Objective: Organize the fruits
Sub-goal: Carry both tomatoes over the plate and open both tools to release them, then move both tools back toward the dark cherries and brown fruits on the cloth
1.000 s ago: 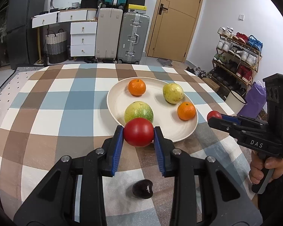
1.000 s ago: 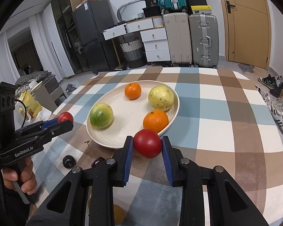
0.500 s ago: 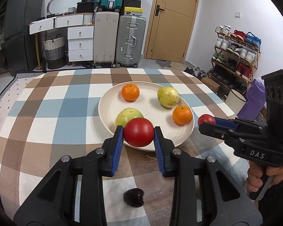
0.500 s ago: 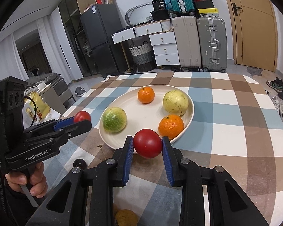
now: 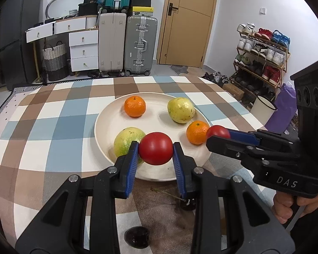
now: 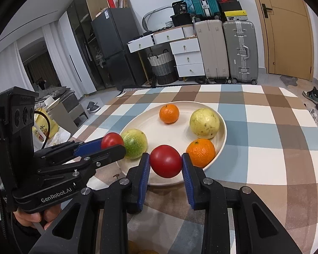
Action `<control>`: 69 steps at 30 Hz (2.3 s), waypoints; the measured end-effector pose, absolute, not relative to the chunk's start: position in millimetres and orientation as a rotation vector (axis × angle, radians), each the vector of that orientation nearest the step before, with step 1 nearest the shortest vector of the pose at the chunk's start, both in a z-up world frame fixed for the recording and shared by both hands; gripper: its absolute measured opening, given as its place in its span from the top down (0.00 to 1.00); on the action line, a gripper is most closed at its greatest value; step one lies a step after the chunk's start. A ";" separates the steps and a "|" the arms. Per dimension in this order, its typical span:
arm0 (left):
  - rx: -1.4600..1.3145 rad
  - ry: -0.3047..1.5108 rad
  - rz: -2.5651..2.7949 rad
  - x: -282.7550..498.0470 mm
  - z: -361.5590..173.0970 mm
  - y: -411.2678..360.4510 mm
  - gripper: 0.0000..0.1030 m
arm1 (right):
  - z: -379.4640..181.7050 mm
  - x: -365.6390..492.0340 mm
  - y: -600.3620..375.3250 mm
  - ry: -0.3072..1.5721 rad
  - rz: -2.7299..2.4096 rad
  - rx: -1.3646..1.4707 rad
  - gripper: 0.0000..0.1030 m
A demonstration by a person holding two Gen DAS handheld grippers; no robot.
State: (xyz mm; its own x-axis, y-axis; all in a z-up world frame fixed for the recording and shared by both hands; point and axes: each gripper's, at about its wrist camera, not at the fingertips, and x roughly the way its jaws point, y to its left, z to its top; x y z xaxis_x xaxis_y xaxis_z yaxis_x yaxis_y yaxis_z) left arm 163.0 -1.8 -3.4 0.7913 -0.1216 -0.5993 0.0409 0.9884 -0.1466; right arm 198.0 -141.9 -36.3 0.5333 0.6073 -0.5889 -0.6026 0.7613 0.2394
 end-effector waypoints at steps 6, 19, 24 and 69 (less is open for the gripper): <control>-0.132 0.661 -0.088 171.3 -6.4 -2.2 0.72 | -38.1 203.5 -140.7 0.698 0.704 0.016 0.71; -0.122 0.673 -0.085 174.5 -9.5 -2.7 0.72 | -34.3 201.3 -138.4 0.667 0.695 -0.005 0.56; -0.120 0.676 -0.086 173.8 -9.6 -2.4 0.72 | -33.1 197.6 -139.6 0.660 0.684 -0.023 0.30; -0.103 0.617 0.041 73.7 12.7 21.6 0.01 | -23.8 140.9 -169.8 0.670 0.661 -0.044 0.00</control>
